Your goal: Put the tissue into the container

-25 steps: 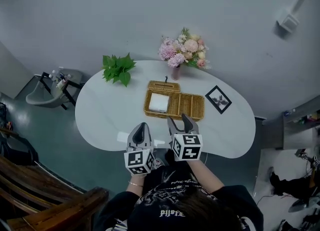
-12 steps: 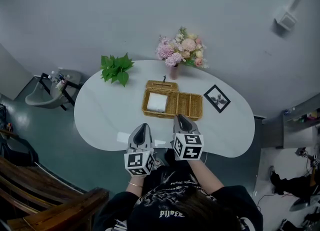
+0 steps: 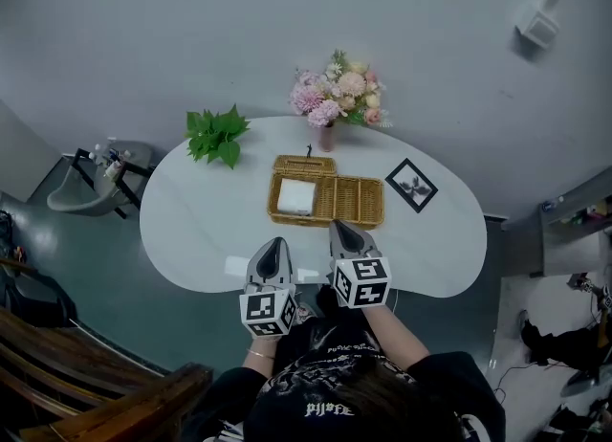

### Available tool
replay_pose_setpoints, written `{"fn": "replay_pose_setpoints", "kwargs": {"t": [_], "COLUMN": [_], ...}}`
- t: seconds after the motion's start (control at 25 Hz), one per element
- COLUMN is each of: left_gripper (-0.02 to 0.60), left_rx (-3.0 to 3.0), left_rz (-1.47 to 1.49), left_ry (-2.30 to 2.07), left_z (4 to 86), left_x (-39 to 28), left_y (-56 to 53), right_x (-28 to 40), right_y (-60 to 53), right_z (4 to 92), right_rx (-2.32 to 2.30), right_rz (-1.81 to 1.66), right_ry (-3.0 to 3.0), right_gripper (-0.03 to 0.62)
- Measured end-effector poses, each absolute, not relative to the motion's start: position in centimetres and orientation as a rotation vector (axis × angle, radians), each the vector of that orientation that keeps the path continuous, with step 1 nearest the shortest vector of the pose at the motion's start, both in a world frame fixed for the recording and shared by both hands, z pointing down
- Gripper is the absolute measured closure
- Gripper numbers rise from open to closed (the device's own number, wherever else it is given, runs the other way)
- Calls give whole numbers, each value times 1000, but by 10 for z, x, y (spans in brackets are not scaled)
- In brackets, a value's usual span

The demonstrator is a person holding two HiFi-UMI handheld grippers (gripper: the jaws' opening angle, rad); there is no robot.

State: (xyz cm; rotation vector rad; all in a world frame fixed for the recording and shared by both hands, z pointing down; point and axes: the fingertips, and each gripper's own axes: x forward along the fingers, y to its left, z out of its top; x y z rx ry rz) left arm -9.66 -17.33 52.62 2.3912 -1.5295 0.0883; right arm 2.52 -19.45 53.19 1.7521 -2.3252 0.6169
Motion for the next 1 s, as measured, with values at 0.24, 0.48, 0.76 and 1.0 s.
{"fn": "replay_pose_setpoints", "kwargs": {"t": [0.24, 0.48, 0.76, 1.0], "left_gripper": [555, 555, 555, 555], "left_rx": [2400, 2404, 2408, 2421], "left_rz": [107, 120, 128, 159], "left_ry": [-1532, -1529, -1522, -1531], "left_z": [526, 529, 531, 534], "left_x": [-95, -94, -93, -95], "left_y": [-172, -173, -173, -176], "right_x": [26, 23, 22, 21], "right_y": [-194, -191, -188, -188], "right_z": [525, 526, 528, 527], "right_rx": [1769, 1754, 1748, 1750], "right_rz": [528, 485, 451, 435], "right_ry": [-2311, -2308, -2304, -2302], "right_gripper": [571, 571, 571, 571]}}
